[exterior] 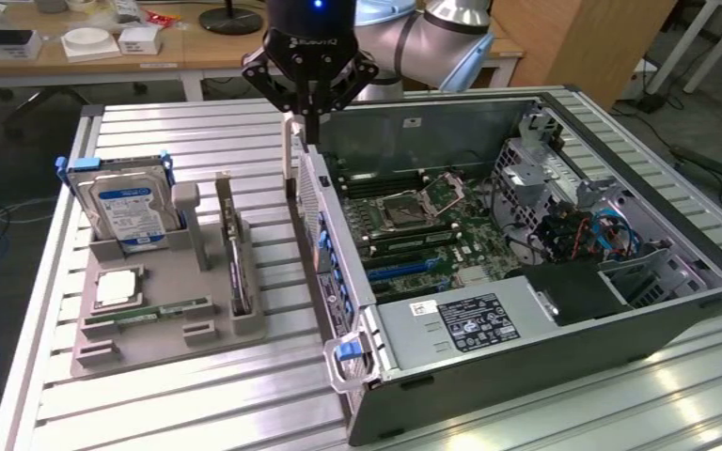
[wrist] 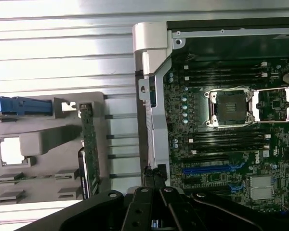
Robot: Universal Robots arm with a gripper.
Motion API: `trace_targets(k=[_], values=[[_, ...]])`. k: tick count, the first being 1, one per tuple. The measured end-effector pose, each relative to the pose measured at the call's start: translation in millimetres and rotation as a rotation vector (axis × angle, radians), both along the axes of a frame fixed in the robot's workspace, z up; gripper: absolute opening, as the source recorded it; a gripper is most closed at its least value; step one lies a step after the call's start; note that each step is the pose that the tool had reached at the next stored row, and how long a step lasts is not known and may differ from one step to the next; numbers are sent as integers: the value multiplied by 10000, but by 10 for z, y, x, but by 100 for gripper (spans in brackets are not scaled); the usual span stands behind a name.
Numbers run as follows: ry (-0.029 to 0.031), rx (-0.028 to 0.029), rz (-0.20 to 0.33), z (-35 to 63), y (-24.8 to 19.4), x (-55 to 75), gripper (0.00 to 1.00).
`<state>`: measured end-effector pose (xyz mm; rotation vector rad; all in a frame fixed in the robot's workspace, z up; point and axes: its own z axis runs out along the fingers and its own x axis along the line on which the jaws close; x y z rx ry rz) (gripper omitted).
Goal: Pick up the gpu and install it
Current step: 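Reach for the gpu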
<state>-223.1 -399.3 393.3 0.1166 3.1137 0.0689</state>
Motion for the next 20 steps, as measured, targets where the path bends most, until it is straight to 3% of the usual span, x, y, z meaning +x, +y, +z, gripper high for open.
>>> trace_targets(k=[20], values=[[-1, 0, 0, 0, -1, -136, 10]])
